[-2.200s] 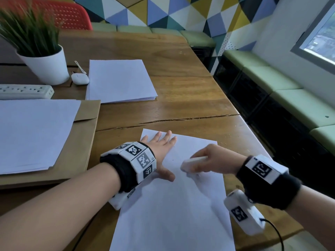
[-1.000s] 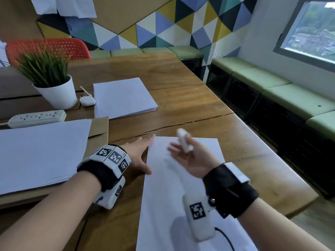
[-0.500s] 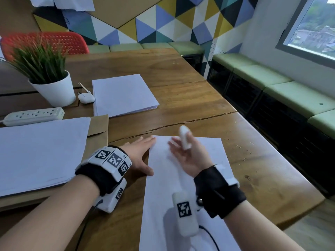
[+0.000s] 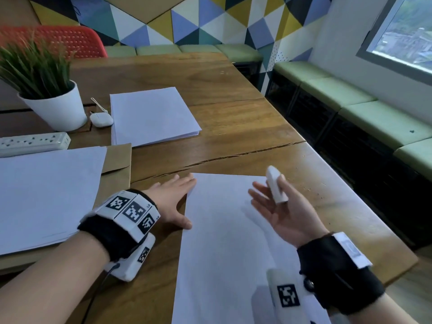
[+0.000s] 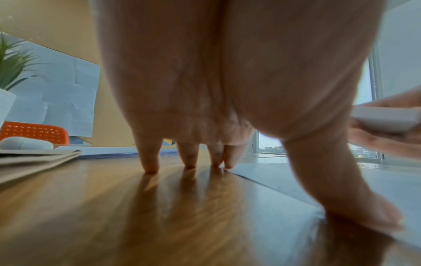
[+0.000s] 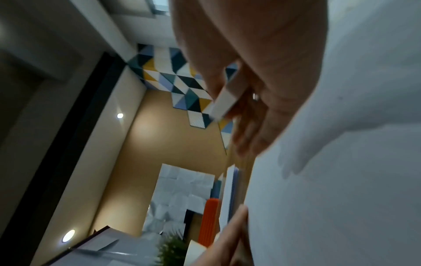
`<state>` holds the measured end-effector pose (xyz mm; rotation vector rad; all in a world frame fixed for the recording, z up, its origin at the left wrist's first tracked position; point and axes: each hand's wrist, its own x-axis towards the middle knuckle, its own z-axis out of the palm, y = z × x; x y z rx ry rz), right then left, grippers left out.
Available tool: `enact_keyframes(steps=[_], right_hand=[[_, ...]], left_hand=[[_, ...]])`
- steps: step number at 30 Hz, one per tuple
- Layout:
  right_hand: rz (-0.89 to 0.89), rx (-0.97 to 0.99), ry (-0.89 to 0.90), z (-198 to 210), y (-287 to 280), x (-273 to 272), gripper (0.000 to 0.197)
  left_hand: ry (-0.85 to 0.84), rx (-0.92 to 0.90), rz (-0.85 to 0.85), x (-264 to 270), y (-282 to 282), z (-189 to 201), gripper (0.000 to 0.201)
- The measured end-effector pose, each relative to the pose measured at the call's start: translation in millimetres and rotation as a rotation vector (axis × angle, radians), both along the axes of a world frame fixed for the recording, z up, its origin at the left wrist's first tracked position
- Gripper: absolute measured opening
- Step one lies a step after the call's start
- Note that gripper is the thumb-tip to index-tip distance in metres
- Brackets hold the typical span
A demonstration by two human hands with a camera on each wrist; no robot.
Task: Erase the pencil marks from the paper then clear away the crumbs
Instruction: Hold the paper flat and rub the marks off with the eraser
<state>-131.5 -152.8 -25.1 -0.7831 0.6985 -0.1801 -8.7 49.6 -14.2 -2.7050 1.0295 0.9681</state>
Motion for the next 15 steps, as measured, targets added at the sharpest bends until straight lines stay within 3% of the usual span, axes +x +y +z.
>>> enact_keyframes(steps=[2,3,6,8,11,13,15], right_hand=[[0.164,0.069,0.107,-6.7,3.9,-7.8,0.032],[0.116,0.074,0.127,-10.8,-0.5,-9.2,0.032],[-0.31,-0.228,0.149,-13.9,-34.1,-7.8,0.028],[-0.409,-0.33,0.119,-11.0,-48.4,-11.8,0.033],[-0.059,-0.17,0.049,-0.7,-31.7,-19.9,0.037],[0.266,-0.102,0.16,2.2,-13.7,-26.7,0.037],[0.351,-0.081,0.26,-0.4,-9.4,-27.4,0.039]], left_hand=[[0.002,0.004,-0.004,-0.3,-0.1,0.4,0.105],[0.004,0.005,-0.006,-0.4,0.0,1.0,0.105],[0.01,0.007,-0.004,-0.3,0.4,1.8,0.104],[0.017,0.013,-0.006,-0.2,-0.2,1.2,0.104],[0.027,0.018,-0.001,0.9,-0.5,0.6,0.104],[0.032,0.018,0.003,0.6,-0.4,0.6,0.104],[0.033,0.016,0.002,0.2,-0.1,0.6,0.104]])
